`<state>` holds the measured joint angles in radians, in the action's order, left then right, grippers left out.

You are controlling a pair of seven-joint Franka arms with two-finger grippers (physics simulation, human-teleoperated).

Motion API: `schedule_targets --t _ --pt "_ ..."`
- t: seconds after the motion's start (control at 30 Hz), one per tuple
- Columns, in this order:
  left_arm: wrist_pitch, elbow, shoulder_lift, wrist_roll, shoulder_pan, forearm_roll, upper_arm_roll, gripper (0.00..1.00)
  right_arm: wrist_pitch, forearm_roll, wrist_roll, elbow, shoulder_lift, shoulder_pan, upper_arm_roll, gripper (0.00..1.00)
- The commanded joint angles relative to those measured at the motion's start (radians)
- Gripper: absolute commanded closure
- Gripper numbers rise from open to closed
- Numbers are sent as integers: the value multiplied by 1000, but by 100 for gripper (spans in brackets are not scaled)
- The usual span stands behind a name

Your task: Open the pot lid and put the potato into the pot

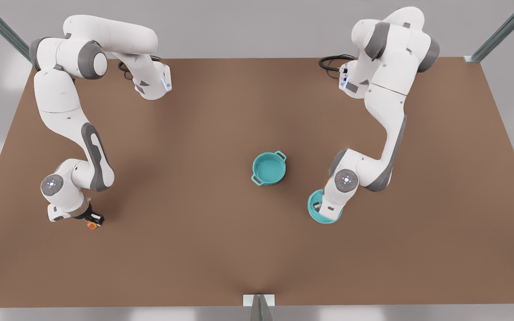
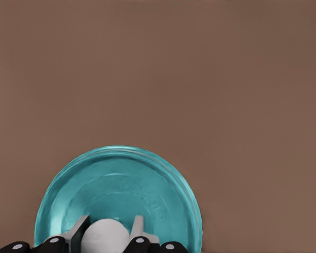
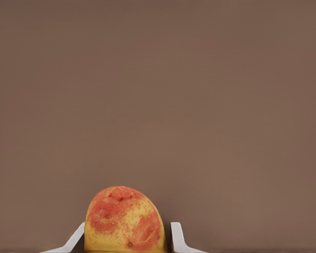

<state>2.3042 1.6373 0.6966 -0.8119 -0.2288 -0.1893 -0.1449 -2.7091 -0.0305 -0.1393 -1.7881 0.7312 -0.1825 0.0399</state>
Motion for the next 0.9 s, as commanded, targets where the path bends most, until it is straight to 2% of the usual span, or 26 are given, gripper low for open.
schedule_targets --t 0.0,0.03,0.07,0.1,0.2,0.27,0.33,0.37,0.4,0.47,0.57,0.63,0.87 --pt "115 -22 43 392 17 4 1 57 0 1 -6 0 -1 0 0 37" --pt "115 -24 46 392 23 4 -1 53 2 1 -8 0 -1 0 0 40" --pt "101 -25 32 422 40 7 1 0 3 1 -8 -2 -1 0 0 41" --pt "22 -34 -6 508 94 11 -8 0 3 1 -8 -4 -1 0 0 41" --pt "-627 -322 -109 787 196 146 -7 0 12 3 -8 -4 -6 0 0 41" --pt "-861 -412 -232 781 212 142 5 0 26 3 -10 -7 -22 0 0 41" --pt "-893 -381 -348 790 229 149 7 0 38 4 -8 -8 -30 0 0 41" --pt "-726 -145 -515 792 290 244 7 0 38 4 -10 -8 -30 0 0 42" --pt "-589 6 -631 786 298 272 8 0 40 4 -10 -10 -38 0 0 44" --pt "-638 -48 -582 775 298 268 -2 0 84 6 -13 -11 -65 1 0 43" --pt "-640 -237 -476 850 275 318 -5 0 203 6 -98 -10 -137 6 -43 43" --pt "-548 -238 -416 859 284 249 2 0 229 6 -152 -10 -157 8 -69 43" --pt "-615 -221 -417 858 284 202 -2 0 466 52 -465 15 -262 202 -89 43"
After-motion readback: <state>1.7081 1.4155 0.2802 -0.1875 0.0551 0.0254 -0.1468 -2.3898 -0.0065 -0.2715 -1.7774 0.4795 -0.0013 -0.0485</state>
